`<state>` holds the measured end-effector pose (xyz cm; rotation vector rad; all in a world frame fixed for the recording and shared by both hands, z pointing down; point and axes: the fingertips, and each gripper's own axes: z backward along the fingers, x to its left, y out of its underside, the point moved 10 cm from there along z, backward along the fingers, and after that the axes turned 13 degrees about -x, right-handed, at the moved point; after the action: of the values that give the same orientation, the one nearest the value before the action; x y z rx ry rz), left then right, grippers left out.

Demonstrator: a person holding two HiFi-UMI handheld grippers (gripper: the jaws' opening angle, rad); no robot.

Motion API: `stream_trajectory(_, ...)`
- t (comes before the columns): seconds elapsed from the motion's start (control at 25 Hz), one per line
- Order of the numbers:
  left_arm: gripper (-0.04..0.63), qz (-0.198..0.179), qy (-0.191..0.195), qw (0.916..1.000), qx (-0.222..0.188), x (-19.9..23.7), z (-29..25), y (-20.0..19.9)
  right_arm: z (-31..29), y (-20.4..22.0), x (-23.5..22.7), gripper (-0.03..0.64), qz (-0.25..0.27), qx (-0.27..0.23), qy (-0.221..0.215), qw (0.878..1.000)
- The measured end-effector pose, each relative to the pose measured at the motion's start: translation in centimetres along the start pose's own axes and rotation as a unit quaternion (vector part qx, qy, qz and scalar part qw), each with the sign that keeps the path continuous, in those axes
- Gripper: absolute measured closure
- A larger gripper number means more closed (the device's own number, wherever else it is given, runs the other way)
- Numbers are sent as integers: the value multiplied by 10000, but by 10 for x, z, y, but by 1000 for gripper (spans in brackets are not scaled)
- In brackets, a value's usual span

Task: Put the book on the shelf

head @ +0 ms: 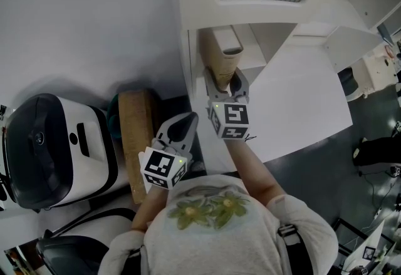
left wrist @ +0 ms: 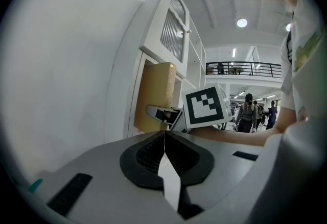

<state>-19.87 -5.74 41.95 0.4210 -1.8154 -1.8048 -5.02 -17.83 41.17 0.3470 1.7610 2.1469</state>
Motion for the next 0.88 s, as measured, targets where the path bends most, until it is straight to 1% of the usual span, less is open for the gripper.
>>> stream_trajectory(0.36, 566, 47, 54, 10000, 17, -9, 2, 2, 25, -3, -1, 379, -38, 4, 18, 10000)
stream_trajectory(0.72, 566, 67, 128, 9999, 65, -17, 4, 5, 43, 2, -1, 379, -106, 95, -92, 9999)
stream_trajectory(0.8, 566, 68, 134, 9999, 63, -18, 5, 6, 45, 2, -1, 382, -101, 103, -87, 9999)
stream_trajectory(0.88, 566, 73, 141, 9999, 64, -19, 7, 6, 47, 2, -2, 402, -70, 103, -65, 9999)
